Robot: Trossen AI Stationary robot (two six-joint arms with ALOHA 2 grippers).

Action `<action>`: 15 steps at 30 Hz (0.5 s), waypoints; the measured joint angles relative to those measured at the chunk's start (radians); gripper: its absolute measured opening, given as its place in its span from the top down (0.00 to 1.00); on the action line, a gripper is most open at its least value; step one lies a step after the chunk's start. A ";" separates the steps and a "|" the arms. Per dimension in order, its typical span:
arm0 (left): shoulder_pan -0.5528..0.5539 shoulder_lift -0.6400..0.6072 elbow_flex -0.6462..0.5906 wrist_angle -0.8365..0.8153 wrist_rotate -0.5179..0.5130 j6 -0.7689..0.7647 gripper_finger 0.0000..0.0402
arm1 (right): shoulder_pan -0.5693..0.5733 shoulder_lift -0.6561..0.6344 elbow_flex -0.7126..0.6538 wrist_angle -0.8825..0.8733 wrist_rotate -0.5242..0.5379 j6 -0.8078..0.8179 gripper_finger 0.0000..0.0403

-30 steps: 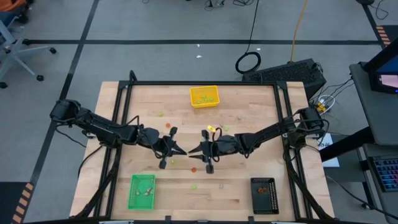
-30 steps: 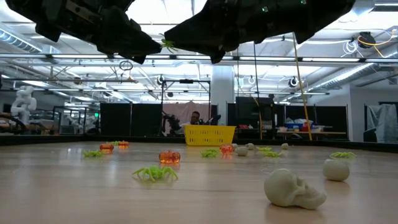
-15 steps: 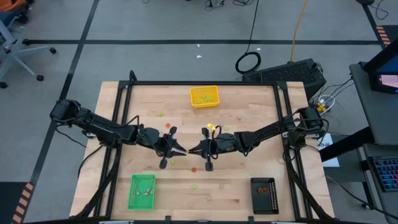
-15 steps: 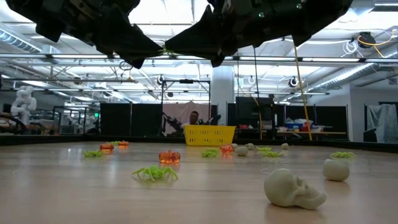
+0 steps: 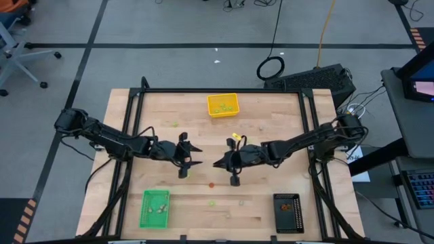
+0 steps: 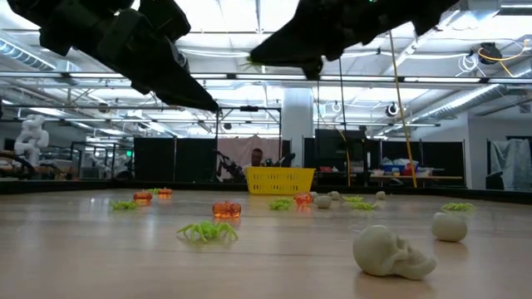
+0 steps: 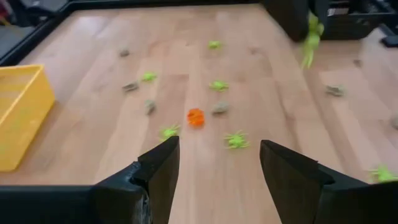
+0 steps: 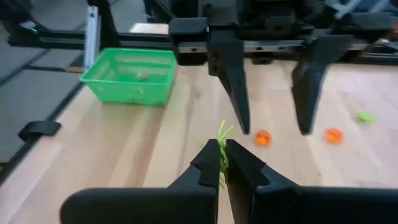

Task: Sort Halloween decoration
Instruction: Put the green spider toy into the yellow bin

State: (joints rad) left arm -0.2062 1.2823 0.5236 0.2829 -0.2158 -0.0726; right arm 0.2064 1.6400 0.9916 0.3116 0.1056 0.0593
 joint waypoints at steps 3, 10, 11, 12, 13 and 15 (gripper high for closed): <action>-0.001 0.000 -0.003 0.005 -0.015 -0.006 0.44 | 0.005 -0.048 0.000 -0.088 0.065 -0.011 1.00; -0.004 0.000 -0.037 0.049 -0.037 -0.057 0.44 | 0.005 -0.149 0.000 -0.181 0.107 -0.119 1.00; -0.005 0.000 -0.040 0.047 -0.037 -0.073 0.44 | 0.005 -0.157 0.000 -0.184 0.107 -0.145 1.00; -0.007 0.000 -0.041 0.044 -0.037 -0.085 0.44 | 0.005 -0.163 0.000 -0.190 0.107 -0.171 1.00; -0.011 0.000 -0.041 0.044 -0.037 -0.101 0.44 | 0.005 -0.166 0.000 -0.192 0.104 -0.196 1.00; -0.024 0.000 -0.041 0.048 -0.041 -0.106 0.44 | 0.005 -0.172 0.000 -0.195 0.103 -0.256 1.00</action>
State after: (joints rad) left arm -0.2301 1.2819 0.4824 0.3313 -0.2563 -0.1787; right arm 0.2115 1.4679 0.9916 0.1169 0.2091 -0.1970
